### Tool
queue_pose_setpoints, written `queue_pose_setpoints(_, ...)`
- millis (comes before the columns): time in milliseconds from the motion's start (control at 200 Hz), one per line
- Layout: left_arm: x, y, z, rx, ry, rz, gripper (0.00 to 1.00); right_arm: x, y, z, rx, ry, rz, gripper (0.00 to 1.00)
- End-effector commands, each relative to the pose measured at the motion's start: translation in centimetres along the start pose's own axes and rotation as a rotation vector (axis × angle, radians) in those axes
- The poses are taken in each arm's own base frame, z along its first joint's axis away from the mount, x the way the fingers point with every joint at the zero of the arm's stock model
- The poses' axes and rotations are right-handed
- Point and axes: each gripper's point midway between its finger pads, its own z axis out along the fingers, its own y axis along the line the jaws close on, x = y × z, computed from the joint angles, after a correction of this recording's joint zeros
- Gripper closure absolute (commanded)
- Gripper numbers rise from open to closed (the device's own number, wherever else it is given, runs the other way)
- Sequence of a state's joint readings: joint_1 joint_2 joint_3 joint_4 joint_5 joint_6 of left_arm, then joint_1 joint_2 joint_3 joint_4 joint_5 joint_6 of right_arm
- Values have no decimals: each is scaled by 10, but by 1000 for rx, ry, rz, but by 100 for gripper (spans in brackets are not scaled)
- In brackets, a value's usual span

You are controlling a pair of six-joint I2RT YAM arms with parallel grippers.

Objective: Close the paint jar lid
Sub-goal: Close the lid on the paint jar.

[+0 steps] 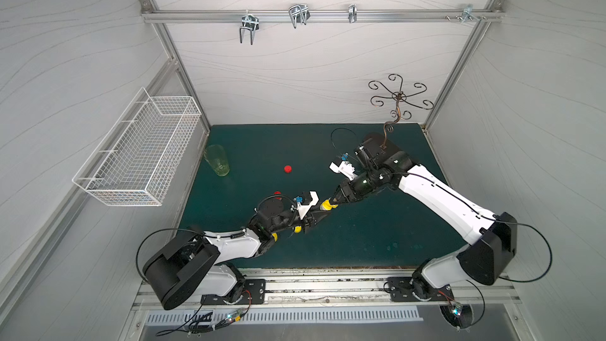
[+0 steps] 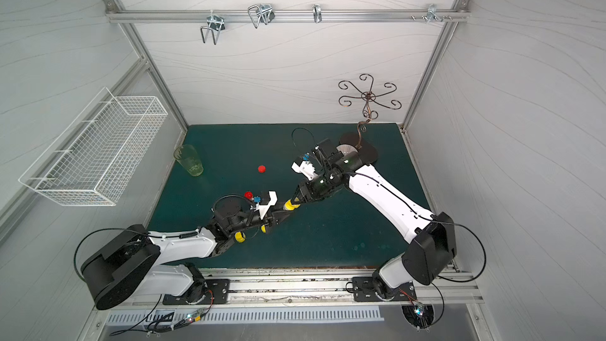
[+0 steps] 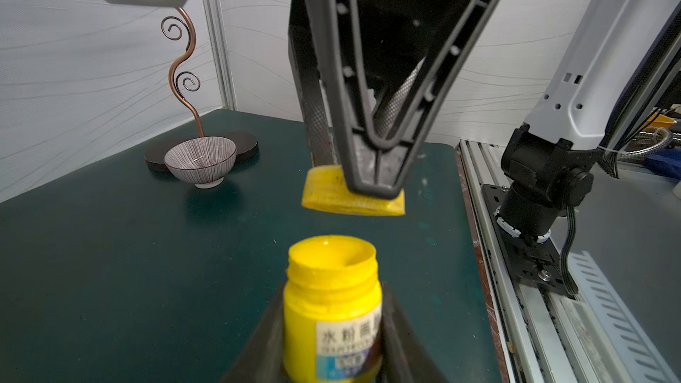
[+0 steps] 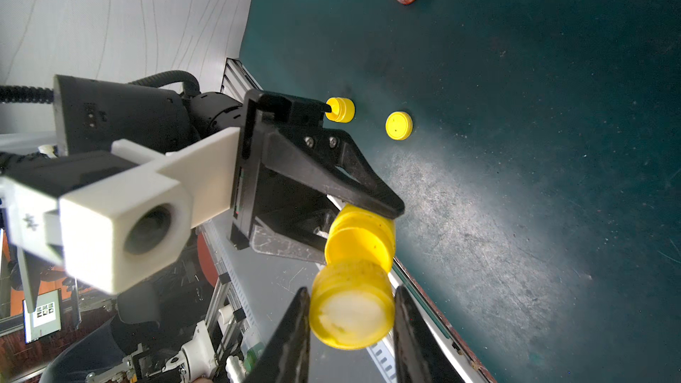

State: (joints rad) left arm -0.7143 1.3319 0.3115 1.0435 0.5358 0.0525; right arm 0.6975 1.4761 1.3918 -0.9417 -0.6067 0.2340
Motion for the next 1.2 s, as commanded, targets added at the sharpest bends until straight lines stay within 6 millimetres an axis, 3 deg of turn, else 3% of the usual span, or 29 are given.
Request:
queue_pose_setpoints(0,-21,-2,1,19,-67,52,80,-1,2,1,4,17,-20,72)
queue_pose_setpoints(770,-21,-2,3,29,-66,45,81,2,-20,28,83,80,-26,73)
queue_pose_setpoints(1191,-31,-4,1,37,-92,47,82,4,-11,43,5,98,-74,74)
